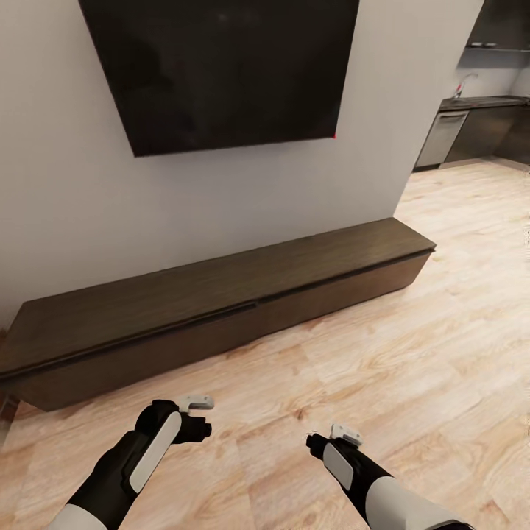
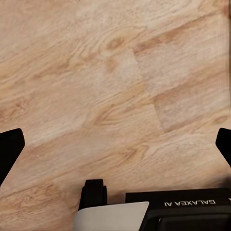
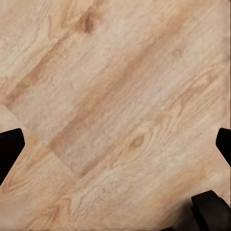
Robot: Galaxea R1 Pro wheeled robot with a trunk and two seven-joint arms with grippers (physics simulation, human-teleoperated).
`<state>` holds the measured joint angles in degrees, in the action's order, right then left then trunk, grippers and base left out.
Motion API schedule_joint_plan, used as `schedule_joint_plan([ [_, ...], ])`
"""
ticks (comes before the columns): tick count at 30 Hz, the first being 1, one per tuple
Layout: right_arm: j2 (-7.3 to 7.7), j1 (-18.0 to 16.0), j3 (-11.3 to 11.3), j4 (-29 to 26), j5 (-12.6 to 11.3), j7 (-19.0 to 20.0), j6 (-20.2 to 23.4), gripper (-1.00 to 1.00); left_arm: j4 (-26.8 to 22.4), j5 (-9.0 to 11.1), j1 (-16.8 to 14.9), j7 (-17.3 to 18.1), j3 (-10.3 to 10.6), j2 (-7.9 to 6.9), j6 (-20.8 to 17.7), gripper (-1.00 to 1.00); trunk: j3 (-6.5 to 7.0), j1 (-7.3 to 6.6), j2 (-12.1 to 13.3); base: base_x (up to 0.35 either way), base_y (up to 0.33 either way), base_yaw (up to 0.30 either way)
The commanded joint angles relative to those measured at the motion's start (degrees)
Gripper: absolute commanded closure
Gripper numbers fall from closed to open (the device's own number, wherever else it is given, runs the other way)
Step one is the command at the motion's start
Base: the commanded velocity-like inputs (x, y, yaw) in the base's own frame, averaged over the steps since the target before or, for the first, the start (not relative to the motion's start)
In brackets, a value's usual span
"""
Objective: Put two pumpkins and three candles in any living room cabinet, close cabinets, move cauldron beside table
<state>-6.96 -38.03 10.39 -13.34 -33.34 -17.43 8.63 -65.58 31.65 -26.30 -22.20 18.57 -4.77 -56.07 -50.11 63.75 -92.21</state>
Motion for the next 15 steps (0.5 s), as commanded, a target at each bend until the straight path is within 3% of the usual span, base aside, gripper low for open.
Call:
schedule_joint_plan([
  [1,0.02,-0.02,0.49,0.33,-0.2,-0.41,0.31,-1.0,-0.07,0.61,-0.04,-0.6,0.16,-0.07,-0.09,-1.0,-0.12,0.0,-0.02,0.0,0.0,-0.186],
  [15,0.02,-0.02,0.03,1.33,-1.18,-0.82,-0.51,-1.0,0.01,0.61,-0.03,-0.6,0.16,-0.07,-0.09,-1.0,-1.11,0.0,-0.02,0.0,0.0,-0.186],
])
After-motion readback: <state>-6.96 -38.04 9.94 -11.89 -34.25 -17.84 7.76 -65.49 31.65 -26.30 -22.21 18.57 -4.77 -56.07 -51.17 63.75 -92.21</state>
